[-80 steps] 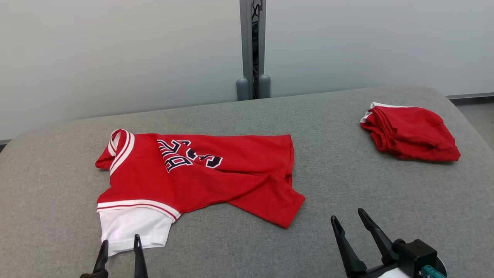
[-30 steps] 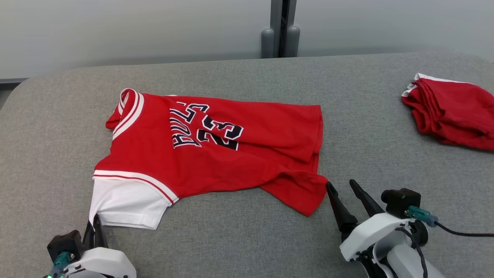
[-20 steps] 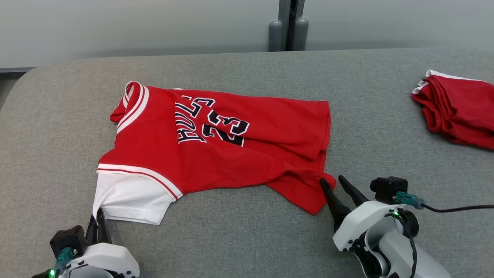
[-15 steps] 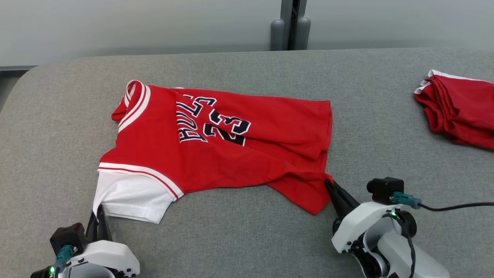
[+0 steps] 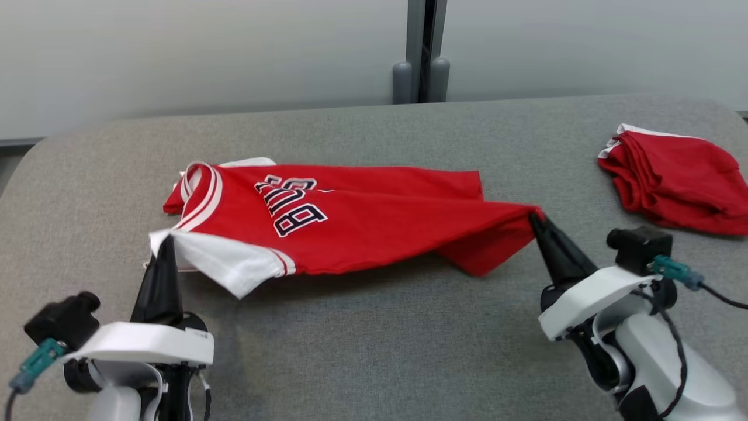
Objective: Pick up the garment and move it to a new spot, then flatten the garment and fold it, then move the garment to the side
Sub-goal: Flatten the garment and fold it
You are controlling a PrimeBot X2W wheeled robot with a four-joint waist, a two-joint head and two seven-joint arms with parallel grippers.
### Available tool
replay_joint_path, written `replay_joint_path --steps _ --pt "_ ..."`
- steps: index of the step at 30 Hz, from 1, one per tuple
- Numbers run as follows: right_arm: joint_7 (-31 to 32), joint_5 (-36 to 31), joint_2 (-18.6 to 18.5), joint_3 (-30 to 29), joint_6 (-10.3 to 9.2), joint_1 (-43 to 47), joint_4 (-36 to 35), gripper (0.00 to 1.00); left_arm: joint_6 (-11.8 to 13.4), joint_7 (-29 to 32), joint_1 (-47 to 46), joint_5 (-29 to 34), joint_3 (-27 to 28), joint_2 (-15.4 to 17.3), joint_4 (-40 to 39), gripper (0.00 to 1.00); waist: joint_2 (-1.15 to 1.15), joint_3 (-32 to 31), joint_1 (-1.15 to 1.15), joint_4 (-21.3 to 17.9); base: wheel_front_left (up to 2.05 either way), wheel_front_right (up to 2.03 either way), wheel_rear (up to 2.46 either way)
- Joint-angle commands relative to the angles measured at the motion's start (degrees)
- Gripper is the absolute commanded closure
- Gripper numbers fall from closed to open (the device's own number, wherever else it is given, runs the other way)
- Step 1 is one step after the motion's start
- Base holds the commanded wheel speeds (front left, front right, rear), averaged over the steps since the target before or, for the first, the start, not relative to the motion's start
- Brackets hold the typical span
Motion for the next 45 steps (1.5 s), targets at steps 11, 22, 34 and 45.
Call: replay_joint_path --steps 11,22,34,45 --pt "-0.08 -4.19 -5.95 -4.45 0.02 -2.23 -9.54 1.00 -0.31 9.54 -6.47 -12.19 4.20 0.61 -20.11 1.00 0.00 -5.17 0.00 -2.53 0.00 0.00 0.00" --pt "-0.08 -4.81 -13.90 -6.13 0.02 -10.57 -18.73 1.00 1.86 17.80 -21.93 -16.60 4.71 4.84 -25.94 1.00 0.00 -7.13 0.00 -4.92 0.00 0.00 0.00" --pt "1.48 -4.12 -17.10 -2.05 0.02 -20.15 -17.59 1.00 2.30 22.43 -32.21 -14.63 1.99 8.52 -17.99 1.00 0.00 -5.38 0.00 -5.94 0.00 0.00 0.00" --pt "0.49 -7.82 -11.91 5.15 0.02 -43.40 1.53 1.00 -5.32 8.00 -56.61 -1.10 -6.71 10.47 7.68 1.00 0.00 9.03 0.00 -3.92 0.00 0.00 0.00"
